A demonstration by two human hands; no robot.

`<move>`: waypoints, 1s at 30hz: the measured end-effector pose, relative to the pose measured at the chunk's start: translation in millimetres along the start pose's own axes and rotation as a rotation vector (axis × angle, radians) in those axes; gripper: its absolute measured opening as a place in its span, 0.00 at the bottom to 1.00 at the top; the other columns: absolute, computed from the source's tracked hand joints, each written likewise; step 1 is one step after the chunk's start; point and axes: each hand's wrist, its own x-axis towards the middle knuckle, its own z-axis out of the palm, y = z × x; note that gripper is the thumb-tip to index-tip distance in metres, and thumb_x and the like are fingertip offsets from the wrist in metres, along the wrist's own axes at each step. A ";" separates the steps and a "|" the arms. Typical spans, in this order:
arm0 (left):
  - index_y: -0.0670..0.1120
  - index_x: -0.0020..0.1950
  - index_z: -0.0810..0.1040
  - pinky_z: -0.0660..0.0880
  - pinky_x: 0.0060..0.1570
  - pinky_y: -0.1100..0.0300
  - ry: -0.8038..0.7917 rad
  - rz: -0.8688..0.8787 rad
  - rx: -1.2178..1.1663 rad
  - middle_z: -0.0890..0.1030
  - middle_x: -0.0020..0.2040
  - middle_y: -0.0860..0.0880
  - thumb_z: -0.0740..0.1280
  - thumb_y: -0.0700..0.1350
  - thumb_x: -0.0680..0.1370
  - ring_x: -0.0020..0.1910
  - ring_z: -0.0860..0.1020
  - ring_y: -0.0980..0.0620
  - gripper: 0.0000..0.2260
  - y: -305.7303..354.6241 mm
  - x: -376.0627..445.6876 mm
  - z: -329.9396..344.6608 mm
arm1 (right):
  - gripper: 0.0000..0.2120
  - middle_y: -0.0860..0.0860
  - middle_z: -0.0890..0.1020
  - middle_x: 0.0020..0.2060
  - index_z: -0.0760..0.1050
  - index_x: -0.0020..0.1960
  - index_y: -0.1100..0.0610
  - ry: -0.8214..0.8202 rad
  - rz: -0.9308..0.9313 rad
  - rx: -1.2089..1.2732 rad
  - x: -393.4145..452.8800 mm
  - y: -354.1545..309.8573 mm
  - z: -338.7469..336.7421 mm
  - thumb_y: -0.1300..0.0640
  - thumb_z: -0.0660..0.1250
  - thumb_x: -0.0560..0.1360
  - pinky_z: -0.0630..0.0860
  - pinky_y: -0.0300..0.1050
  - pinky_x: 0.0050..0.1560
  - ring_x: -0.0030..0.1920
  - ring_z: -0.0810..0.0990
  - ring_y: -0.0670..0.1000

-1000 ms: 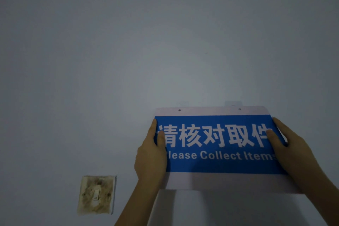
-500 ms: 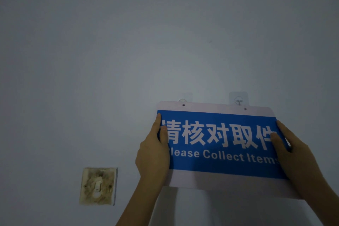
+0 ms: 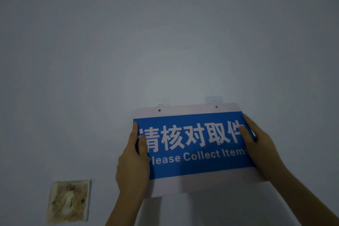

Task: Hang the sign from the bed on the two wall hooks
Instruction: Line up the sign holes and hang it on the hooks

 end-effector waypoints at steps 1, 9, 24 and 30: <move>0.62 0.74 0.57 0.69 0.41 0.56 0.008 -0.001 0.001 0.73 0.36 0.57 0.52 0.54 0.80 0.37 0.74 0.54 0.21 -1.0 -0.2 0.4 | 0.23 0.52 0.77 0.51 0.59 0.75 0.47 0.000 -0.002 0.010 -0.6 0.9 1.5 0.51 0.55 0.80 0.67 0.31 0.33 0.38 0.74 0.39; 0.63 0.73 0.56 0.66 0.32 0.61 0.029 0.038 0.035 0.71 0.35 0.59 0.52 0.55 0.80 0.34 0.72 0.56 0.21 -5.0 -0.9 1.6 | 0.24 0.49 0.80 0.46 0.57 0.75 0.44 0.024 -0.026 0.099 -6.6 19.0 15.7 0.50 0.55 0.80 0.73 0.27 0.30 0.39 0.79 0.40; 0.62 0.74 0.57 0.66 0.32 0.62 0.031 0.082 0.050 0.72 0.34 0.57 0.52 0.54 0.80 0.34 0.72 0.56 0.21 -3.5 -6.2 9.7 | 0.23 0.43 0.79 0.43 0.57 0.75 0.46 0.041 -0.054 0.158 -6.1 33.5 8.0 0.51 0.55 0.80 0.73 0.23 0.30 0.39 0.78 0.40; 0.62 0.74 0.57 0.66 0.32 0.62 0.039 0.074 0.070 0.72 0.34 0.55 0.53 0.53 0.80 0.33 0.71 0.57 0.21 -10.3 -2.3 2.3 | 0.24 0.44 0.79 0.46 0.58 0.75 0.44 0.028 -0.049 0.188 -11.0 37.3 24.3 0.50 0.55 0.80 0.74 0.23 0.33 0.40 0.79 0.38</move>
